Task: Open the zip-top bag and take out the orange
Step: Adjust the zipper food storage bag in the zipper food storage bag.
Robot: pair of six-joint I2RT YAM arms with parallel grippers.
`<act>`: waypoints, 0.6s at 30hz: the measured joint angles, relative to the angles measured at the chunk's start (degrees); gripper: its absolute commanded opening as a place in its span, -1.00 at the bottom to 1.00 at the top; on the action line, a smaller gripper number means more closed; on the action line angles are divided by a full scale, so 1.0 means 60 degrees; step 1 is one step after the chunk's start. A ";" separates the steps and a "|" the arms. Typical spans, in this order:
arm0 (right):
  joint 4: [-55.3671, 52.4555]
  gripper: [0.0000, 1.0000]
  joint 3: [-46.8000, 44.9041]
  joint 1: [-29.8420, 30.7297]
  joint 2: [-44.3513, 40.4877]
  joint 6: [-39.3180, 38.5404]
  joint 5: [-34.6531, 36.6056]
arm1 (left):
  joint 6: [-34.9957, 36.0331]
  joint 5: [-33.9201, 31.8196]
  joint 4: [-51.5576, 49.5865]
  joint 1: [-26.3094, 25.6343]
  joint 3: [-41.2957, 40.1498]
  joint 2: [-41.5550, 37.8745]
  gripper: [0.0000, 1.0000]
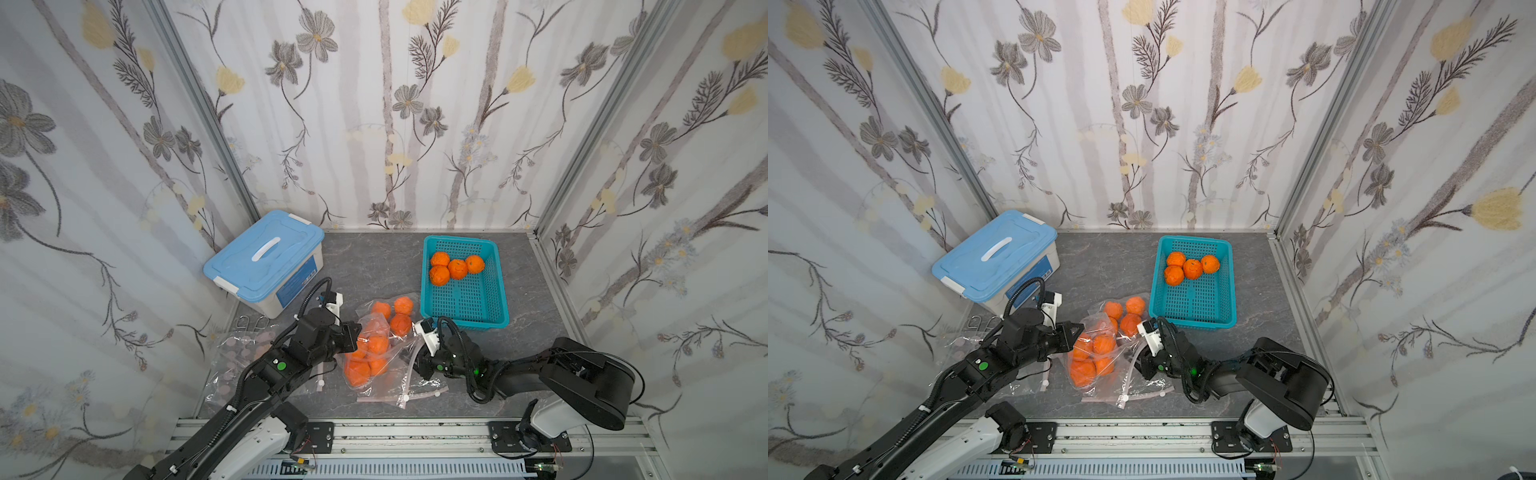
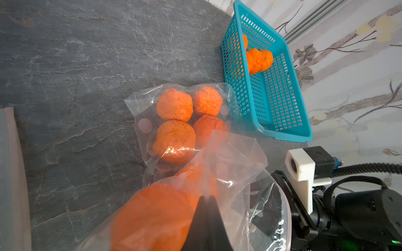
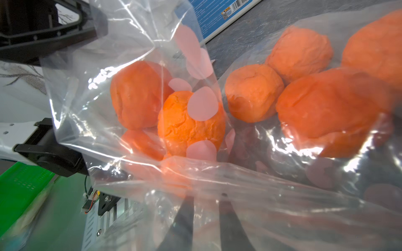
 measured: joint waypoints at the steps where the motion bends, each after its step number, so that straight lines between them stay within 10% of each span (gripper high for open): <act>1: 0.0047 -0.32 0.0011 0.0138 -0.0011 -0.0069 -0.0036 | 0.0000 0.0007 0.0036 0.0000 0.0004 0.0000 -1.00; 18: -0.0455 -0.29 0.0484 0.0674 0.0226 -0.0750 0.0659 | -0.0186 0.1843 0.1147 -0.0015 0.0066 -0.1246 -1.00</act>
